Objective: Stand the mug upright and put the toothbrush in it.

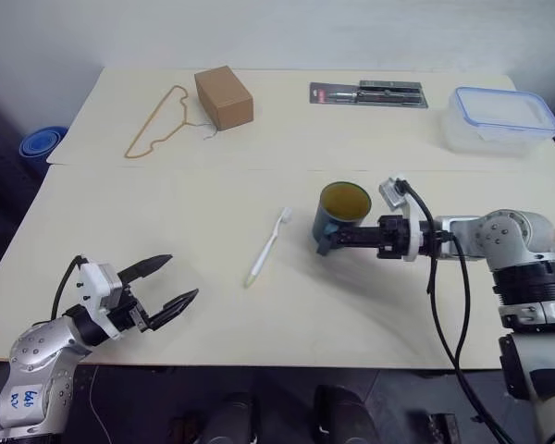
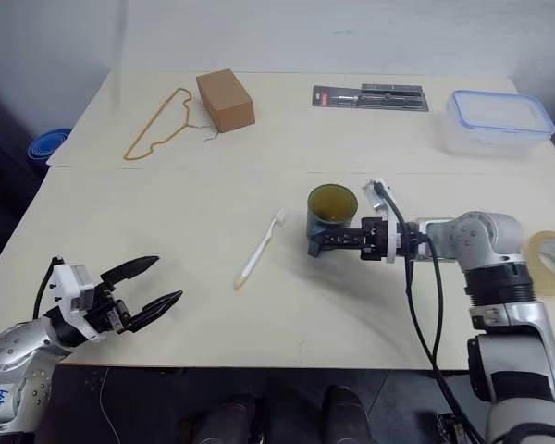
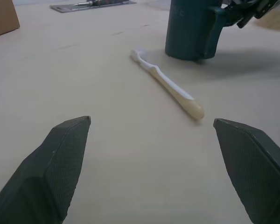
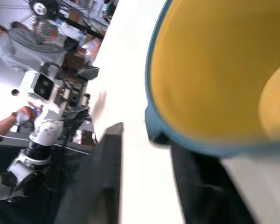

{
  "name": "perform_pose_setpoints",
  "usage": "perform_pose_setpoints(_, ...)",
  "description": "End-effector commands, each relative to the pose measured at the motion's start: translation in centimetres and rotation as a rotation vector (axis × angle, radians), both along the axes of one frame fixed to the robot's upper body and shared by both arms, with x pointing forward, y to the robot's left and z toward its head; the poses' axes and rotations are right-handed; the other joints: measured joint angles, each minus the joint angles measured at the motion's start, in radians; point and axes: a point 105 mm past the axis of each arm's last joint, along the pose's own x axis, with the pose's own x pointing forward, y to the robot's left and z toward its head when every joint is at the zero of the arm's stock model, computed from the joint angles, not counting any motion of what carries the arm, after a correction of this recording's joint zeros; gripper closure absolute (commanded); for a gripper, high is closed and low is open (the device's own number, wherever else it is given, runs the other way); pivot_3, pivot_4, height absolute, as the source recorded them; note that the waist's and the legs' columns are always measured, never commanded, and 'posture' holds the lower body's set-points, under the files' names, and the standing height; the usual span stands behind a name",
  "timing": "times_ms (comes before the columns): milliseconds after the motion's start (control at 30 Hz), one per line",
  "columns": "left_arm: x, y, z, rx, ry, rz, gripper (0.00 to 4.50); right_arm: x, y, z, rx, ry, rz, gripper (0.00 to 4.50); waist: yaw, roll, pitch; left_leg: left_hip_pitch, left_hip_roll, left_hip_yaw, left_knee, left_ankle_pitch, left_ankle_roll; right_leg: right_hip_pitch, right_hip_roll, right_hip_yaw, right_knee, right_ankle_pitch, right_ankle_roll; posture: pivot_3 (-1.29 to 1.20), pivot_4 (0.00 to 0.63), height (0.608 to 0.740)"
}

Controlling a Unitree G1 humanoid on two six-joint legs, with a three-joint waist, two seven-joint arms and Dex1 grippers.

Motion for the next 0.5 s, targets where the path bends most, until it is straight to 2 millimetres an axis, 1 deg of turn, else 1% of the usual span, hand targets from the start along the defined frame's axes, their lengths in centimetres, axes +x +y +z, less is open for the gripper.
perform_pose_setpoints(33,-0.1,0.3,0.5,0.009,-0.027,0.006,0.0,-0.5,-1.0,1.2,-0.018,-0.078,0.022,1.52,-0.002,0.0,0.0,0.0,0.0,0.001,0.0,0.0,0.0,0.0,0.0,0.0,0.0,0.0,0.0,0.0,0.15,0.74)
perform_pose_setpoints(100,-0.2,0.5,0.5,0.018,-0.025,0.011,0.0,-0.4,-2.7,1.5,-0.067,-0.159,-0.01,0.8,-0.003,0.0,0.0,0.0,0.001,0.001,0.0,0.0,0.0,0.0,0.001,0.001,0.0,0.0,0.0,0.0,0.15,0.74)
perform_pose_setpoints(167,-0.6,1.4,0.5,0.034,-0.015,0.038,0.0,-1.0,-4.2,1.9,-0.137,-0.326,0.025,0.1,-0.001,0.0,0.0,0.0,0.001,0.002,0.0,0.0,0.0,-0.001,0.001,0.001,0.0,0.0,0.0,0.0,0.15,0.74)
perform_pose_setpoints(233,-1.1,2.6,0.3,0.051,0.005,0.077,0.0,-1.7,-5.2,2.0,-0.213,-0.505,0.069,0.04,-0.001,-0.001,0.0,0.0,0.001,0.002,-0.001,0.0,0.0,-0.001,0.001,0.001,-0.001,0.0,0.0,0.0,0.15,0.74)
perform_pose_setpoints(267,-1.4,3.6,0.2,0.053,0.021,0.12,0.0,-2.0,-5.6,1.8,-0.238,-0.634,0.079,0.04,-0.001,-0.001,0.0,0.0,0.001,0.002,-0.001,0.0,0.0,-0.001,0.002,0.001,-0.001,0.0,0.0,0.0,0.15,0.74)
perform_pose_setpoints(300,-1.7,4.9,0.0,0.06,0.048,0.173,0.0,-2.4,-5.9,1.9,-0.235,-0.796,0.089,0.04,-0.001,-0.002,0.0,0.0,0.001,0.002,-0.002,0.0,0.0,0.0,0.002,0.001,-0.002,0.0,0.0,0.0,0.15,0.74)
perform_pose_setpoints(367,-2.5,7.6,-0.3,0.07,0.112,0.295,0.0,-3.7,-6.7,0.8,-0.268,-0.924,0.105,0.04,-0.003,-0.004,0.001,0.001,0.002,0.003,-0.002,0.0,-0.001,0.0,0.004,0.001,-0.003,0.0,0.001,0.0,0.15,0.74)
perform_pose_setpoints(433,-3.2,10.8,-0.4,0.092,0.183,0.464,0.0,-5.0,-6.8,0.3,-0.206,-1.054,0.109,0.04,-0.003,-0.006,0.001,0.002,0.004,0.004,-0.002,0.0,-0.001,0.0,0.005,0.003,-0.003,0.0,0.001,0.0,0.15,0.74)
perform_pose_setpoints(467,-3.6,11.9,-0.3,0.111,0.206,0.521,0.0,-5.5,-6.8,0.4,-0.16,-1.122,0.089,0.04,-0.005,-0.007,0.002,0.002,0.005,0.005,-0.001,0.0,-0.001,0.0,0.006,0.003,-0.003,0.0,0.001,0.0,0.15,0.74)
perform_pose_setpoints(500,-3.8,12.5,-0.2,0.123,0.219,0.552,0.0,-5.8,-6.8,0.5,-0.129,-1.166,0.072,0.04,-0.004,-0.007,0.002,0.003,0.006,0.005,-0.001,0.0,-0.001,0.001,0.007,0.004,-0.003,0.0,0.001,0.0,0.15,0.74)
